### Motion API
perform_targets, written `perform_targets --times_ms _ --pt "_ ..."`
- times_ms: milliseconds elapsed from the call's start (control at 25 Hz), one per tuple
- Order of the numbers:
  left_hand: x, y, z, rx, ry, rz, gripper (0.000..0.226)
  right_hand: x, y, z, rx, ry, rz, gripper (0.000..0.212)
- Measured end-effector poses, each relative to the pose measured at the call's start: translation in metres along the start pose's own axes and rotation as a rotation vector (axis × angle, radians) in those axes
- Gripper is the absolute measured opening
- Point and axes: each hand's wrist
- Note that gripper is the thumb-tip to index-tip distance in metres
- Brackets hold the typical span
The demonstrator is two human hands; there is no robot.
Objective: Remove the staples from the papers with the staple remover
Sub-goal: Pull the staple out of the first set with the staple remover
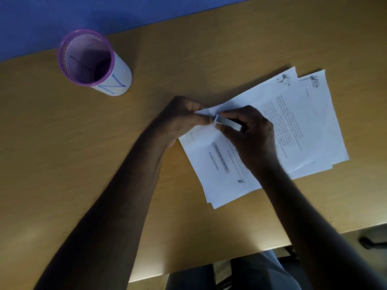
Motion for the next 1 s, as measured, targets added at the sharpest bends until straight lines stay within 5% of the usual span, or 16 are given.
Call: perform_targets --times_ms 640,1000 --pt "-0.004 -0.002 0.001 -0.005 -0.002 -0.024 0.006 0.007 0.005 0.003 0.098 0.019 -0.164 0.022" --pt "-0.005 -0.002 0.002 -0.012 0.003 0.026 0.004 0.021 0.012 0.014 0.467 -0.037 -0.391 0.018"
Point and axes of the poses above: each hand's wrist, its own x-axis towards the middle knuckle, its own z-axis out of the back of the hand, y = z × x, and after that the axes turned 8 degrees about z, right-handed
